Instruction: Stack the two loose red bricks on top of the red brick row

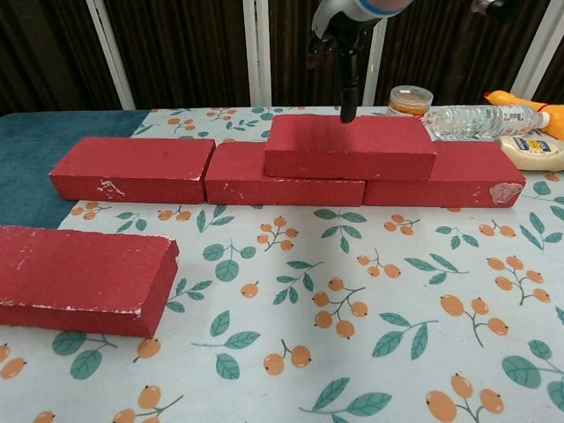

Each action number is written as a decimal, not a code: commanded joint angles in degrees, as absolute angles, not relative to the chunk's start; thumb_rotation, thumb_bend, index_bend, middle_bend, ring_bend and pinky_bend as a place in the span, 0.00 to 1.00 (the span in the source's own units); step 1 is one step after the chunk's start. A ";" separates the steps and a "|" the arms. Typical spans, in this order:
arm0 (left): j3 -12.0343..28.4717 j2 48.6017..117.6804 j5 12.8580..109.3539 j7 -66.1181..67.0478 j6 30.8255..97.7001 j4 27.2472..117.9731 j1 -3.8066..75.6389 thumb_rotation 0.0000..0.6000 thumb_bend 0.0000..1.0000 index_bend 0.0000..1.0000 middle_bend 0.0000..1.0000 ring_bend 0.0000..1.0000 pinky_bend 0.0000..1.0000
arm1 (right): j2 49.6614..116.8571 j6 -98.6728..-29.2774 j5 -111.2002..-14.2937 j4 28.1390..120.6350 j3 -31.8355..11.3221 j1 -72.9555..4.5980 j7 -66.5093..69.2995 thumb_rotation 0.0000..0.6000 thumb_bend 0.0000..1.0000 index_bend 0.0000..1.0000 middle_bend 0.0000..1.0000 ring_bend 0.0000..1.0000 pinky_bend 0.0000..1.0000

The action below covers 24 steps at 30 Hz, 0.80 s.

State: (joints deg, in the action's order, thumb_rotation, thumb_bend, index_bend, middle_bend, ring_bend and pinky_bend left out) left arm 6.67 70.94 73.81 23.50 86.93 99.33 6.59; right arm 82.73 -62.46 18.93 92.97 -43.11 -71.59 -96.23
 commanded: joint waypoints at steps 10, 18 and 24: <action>3.58 70.72 79.13 22.17 86.40 100.34 6.55 1.00 0.01 0.00 0.00 0.00 0.11 | 53.80 -57.80 -42.24 132.17 -32.89 -15.58 -47.26 1.00 0.14 0.00 0.01 0.00 0.00; 0.11 68.39 83.85 17.69 82.24 102.54 7.68 1.00 0.01 0.00 0.00 0.00 0.10 | 53.83 -61.31 -79.51 118.75 -25.65 -0.46 -15.15 1.00 0.14 0.00 0.01 0.00 0.00; -1.07 62.77 84.38 15.11 75.54 106.29 10.75 1.00 0.00 0.00 0.00 0.00 0.07 | 57.34 -70.35 -91.71 108.54 -18.35 3.83 -2.20 1.00 0.14 0.00 0.01 0.00 0.00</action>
